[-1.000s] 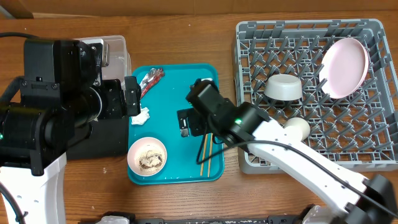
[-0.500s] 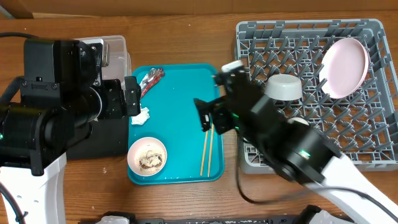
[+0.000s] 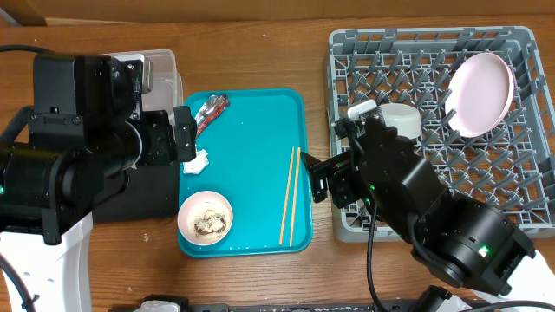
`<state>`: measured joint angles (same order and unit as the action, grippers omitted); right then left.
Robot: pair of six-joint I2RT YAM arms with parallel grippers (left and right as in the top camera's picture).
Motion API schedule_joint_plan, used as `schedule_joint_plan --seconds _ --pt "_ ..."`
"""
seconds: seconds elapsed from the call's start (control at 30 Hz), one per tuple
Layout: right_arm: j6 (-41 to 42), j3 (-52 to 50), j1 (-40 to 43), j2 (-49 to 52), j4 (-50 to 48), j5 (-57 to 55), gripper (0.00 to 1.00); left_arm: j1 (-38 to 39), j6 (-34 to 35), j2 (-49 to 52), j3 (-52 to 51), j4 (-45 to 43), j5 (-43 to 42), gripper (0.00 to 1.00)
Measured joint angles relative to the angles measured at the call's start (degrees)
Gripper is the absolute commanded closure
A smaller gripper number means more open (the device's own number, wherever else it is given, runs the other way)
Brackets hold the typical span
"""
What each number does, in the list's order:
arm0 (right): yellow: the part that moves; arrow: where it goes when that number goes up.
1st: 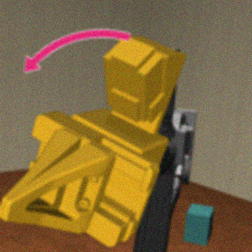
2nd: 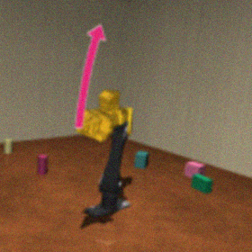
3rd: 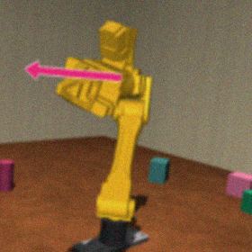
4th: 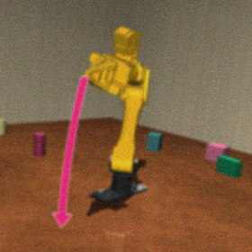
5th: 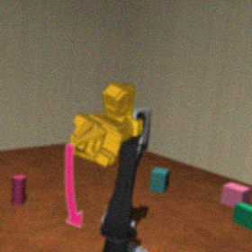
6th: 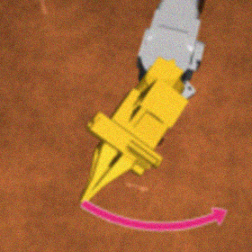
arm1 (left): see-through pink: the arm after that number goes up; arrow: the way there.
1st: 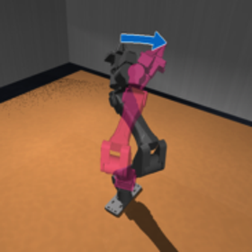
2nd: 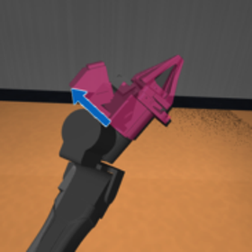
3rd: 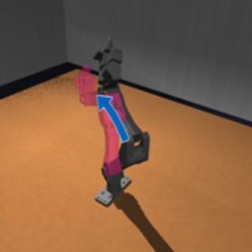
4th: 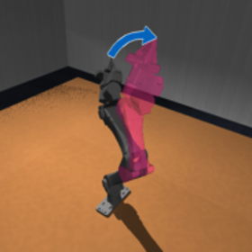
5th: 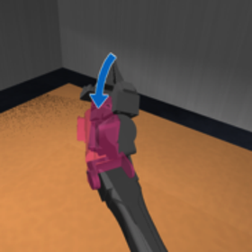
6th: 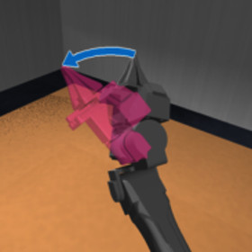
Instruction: Sort waste into correct bins and load items into the dishwasher
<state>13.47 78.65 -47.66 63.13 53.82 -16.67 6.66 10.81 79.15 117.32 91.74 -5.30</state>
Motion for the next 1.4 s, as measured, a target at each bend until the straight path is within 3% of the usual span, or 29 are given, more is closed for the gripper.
schedule_joint_plan --seconds 0.13,0.37,0.5,0.77,0.93,1.17,1.4 --pt "0.0 0.0 0.0 -2.2 0.1 -5.4 0.0 0.0 0.0 0.0 0.0 0.0 0.0 0.0" --pt "0.0 0.0 0.2 -14.6 0.2 -15.1 0.0 0.0 0.0 0.0 0.0 0.0 0.0 0.0" --pt "0.0 -2.3 4.7 -19.9 -2.2 -16.7 0.0 0.0 0.0 0.0 0.0 0.0 0.0 0.0" --pt "0.0 -25.4 21.6 -26.7 -20.3 -5.3 0.0 0.0 0.0 0.0 0.0 0.0 0.0 0.0" --pt "-0.1 -41.7 27.0 -33.6 -33.1 4.5 0.0 0.0 0.0 0.0 0.0 0.0 0.0 0.0" --pt "0.0 -60.9 28.5 -45.5 -46.2 9.5 0.0 0.0 0.0 0.0 0.0 0.0 0.0 0.0" --pt "0.0 -70.2 28.5 -55.9 -50.1 10.5 0.0 0.0 0.0 0.0 0.0 0.0 0.0 0.0"
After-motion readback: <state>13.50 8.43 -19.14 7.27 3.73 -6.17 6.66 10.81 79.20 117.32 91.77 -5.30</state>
